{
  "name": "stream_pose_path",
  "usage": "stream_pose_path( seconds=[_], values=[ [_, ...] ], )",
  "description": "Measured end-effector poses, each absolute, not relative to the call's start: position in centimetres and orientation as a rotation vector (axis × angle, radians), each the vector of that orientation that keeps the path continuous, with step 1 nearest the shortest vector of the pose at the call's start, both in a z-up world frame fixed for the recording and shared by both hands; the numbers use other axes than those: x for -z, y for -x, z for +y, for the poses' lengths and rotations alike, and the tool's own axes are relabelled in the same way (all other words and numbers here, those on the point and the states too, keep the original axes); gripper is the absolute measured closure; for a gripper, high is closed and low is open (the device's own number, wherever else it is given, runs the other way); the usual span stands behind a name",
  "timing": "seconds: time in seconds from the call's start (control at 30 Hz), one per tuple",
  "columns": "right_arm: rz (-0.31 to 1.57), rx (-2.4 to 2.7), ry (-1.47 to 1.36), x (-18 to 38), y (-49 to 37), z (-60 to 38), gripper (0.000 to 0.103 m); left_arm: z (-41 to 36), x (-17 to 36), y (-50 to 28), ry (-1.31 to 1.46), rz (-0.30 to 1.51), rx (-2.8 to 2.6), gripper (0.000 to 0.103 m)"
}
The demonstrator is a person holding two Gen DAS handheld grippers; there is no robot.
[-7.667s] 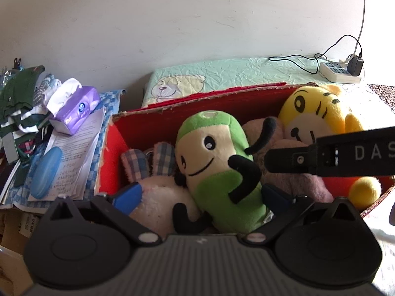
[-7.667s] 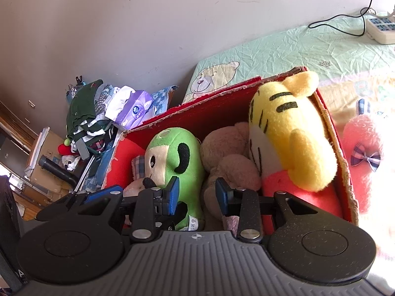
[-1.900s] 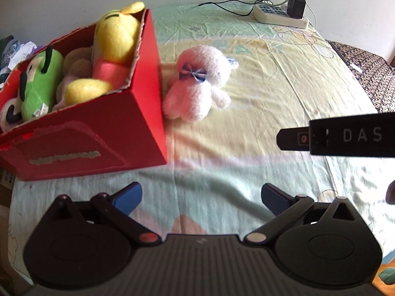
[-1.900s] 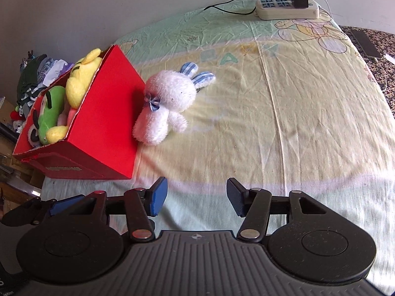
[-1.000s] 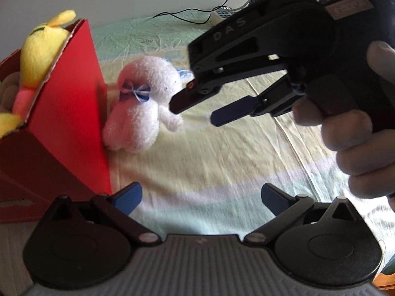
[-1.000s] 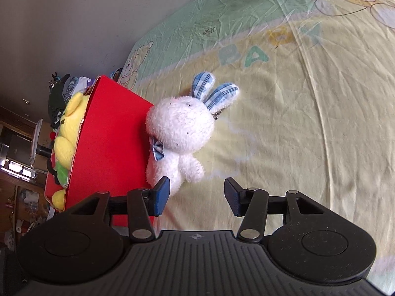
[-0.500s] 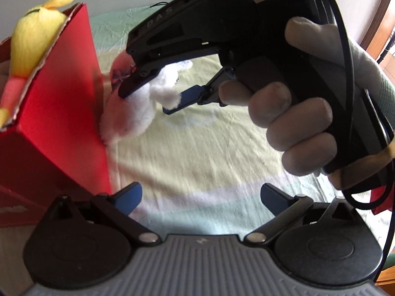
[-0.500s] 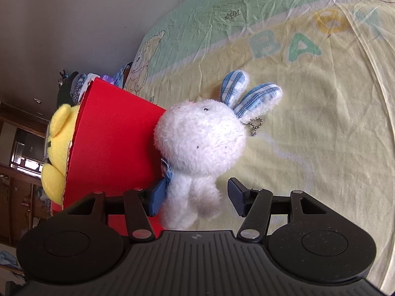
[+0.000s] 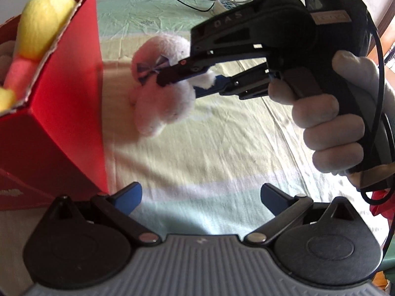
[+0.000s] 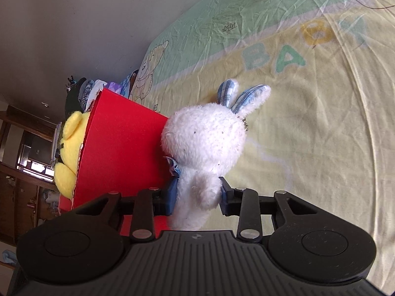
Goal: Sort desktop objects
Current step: 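Close the right gripper on the white bunny's body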
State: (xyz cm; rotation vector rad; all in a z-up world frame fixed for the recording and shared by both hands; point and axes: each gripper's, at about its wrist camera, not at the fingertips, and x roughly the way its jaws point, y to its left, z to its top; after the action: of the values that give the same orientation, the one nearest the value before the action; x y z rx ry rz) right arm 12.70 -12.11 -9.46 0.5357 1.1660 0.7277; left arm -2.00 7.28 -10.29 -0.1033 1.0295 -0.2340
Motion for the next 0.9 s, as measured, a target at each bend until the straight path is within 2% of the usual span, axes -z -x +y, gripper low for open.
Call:
stream_pose_path(
  seconds=[0.57, 0.63, 0.8, 0.87, 0.9],
  values=[
    [1.165, -0.666, -0.575, 9.7, -6.7, -21.0, 0.066, 5.8, 6.3, 2.1, 0.216, 0.863, 0.393, 0.001],
    [1.175, -0.65, -0.606, 10.1, -6.8, -21.4, 0.062, 5.4, 6.7, 1.0, 0.22, 0.871, 0.391, 0.001],
    [1.151, -0.628, -0.683, 10.2, -6.8, -22.8, 0.06, 4.5, 7.7, -1.3, 0.232, 0.889, 0.394, 0.002],
    [1.13, -0.615, -0.703, 10.0, -6.9, -23.3, 0.055, 4.1, 8.0, -2.1, 0.234, 0.891, 0.394, 0.002],
    [1.118, -0.609, -0.712, 9.9, -7.0, -23.5, 0.049, 3.9, 8.2, -2.6, 0.235, 0.894, 0.393, 0.002]
  ],
)
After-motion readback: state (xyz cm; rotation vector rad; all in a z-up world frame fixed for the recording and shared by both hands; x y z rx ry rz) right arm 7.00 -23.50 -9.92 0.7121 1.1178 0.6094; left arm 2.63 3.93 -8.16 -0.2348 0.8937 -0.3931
